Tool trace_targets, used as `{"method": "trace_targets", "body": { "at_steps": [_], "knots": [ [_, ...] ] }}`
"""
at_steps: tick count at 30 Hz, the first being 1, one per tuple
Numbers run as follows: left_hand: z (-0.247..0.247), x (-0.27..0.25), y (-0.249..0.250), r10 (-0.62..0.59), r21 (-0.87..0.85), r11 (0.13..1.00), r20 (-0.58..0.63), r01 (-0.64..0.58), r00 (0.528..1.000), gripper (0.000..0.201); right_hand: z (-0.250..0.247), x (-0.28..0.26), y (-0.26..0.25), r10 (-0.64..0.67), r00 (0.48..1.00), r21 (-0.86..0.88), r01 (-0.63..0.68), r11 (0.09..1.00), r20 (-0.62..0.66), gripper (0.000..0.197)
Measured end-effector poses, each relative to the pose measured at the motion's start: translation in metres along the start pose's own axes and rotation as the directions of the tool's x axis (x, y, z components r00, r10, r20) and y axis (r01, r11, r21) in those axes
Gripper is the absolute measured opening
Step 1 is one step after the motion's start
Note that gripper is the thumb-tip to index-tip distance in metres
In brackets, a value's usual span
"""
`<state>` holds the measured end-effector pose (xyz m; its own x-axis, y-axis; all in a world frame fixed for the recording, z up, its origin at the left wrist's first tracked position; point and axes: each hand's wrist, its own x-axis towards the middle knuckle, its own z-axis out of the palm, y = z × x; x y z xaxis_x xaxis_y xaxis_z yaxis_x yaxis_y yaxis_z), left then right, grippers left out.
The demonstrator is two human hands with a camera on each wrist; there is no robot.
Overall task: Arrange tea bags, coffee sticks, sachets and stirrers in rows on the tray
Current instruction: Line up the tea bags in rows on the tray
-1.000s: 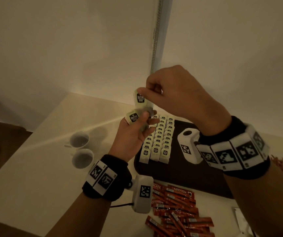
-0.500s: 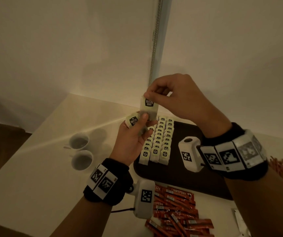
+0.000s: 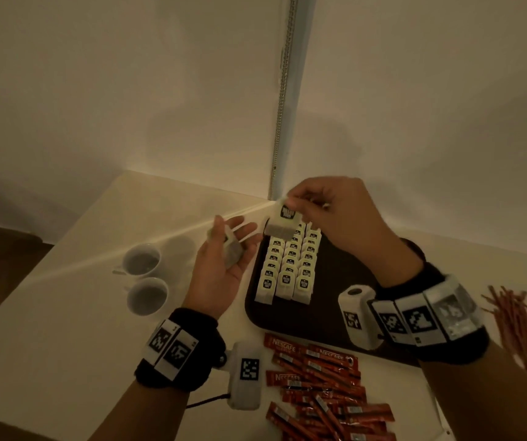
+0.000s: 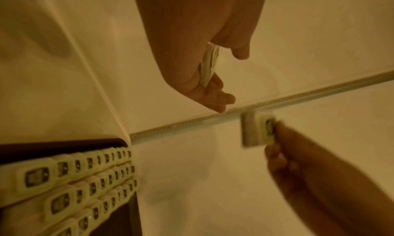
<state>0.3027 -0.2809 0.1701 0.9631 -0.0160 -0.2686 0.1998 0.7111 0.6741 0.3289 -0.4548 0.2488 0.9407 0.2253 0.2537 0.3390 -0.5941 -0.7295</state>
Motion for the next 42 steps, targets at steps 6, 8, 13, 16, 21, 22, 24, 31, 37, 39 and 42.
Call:
{"method": "trace_targets", "body": {
  "at_steps": [6,8,13,16,21,22,24,31,37,39,42],
  "knots": [
    [-0.022,0.009,0.015,0.016,0.003,1.000,-0.081,-0.016,0.997,0.043,0.053,-0.034,0.076,0.286,0.904,-0.242,-0.214,0.946,0.318,0.020],
    [-0.024,0.009,0.018,0.011,0.001,1.000,-0.077,-0.011,0.997,0.046,0.070,-0.043,0.098,0.352,0.840,-0.257,-0.263,0.930,0.413,0.020],
    [-0.025,0.009,0.018,0.002,0.016,1.000,-0.071,-0.001,0.997,0.047,0.103,-0.052,0.144,0.471,0.764,-0.329,-0.350,0.877,0.442,0.018],
    [-0.027,0.009,0.017,-0.008,0.037,0.999,-0.086,0.011,0.996,0.048,0.112,-0.052,0.158,0.496,0.795,-0.309,-0.403,0.862,0.348,0.014],
    [-0.033,0.009,0.016,-0.011,0.036,0.999,-0.090,0.014,0.996,0.053,0.121,-0.049,0.168,0.501,0.821,-0.244,-0.444,0.862,0.275,0.012],
    [-0.034,0.009,0.016,-0.014,0.037,0.999,-0.086,0.018,0.996,0.055,0.123,-0.047,0.169,0.494,0.827,-0.240,-0.440,0.866,0.268,0.012],
    [-0.034,0.010,0.017,-0.029,0.058,0.998,-0.071,0.033,0.997,0.062,0.125,-0.045,0.170,0.486,0.833,-0.240,-0.432,0.870,0.264,0.013],
    [-0.034,0.010,0.017,-0.088,0.255,0.963,-0.002,0.085,0.996,0.086,0.123,-0.033,0.160,0.482,0.852,-0.195,-0.447,0.873,0.205,0.013],
    [-0.020,0.014,0.015,-0.056,0.442,0.897,0.119,-0.002,0.991,0.096,0.075,0.009,0.050,-0.008,1.000,0.160,0.004,0.987,0.025,0.010],
    [-0.008,0.014,0.016,-0.021,0.476,0.877,0.167,-0.062,0.986,0.097,0.063,0.016,0.021,-0.115,0.986,0.141,0.097,0.985,0.121,0.011],
    [0.007,0.015,0.021,0.036,0.458,0.877,0.240,-0.146,0.970,0.091,0.046,0.026,-0.007,-0.181,0.968,0.033,0.178,0.983,0.172,0.010]
  ]
}}
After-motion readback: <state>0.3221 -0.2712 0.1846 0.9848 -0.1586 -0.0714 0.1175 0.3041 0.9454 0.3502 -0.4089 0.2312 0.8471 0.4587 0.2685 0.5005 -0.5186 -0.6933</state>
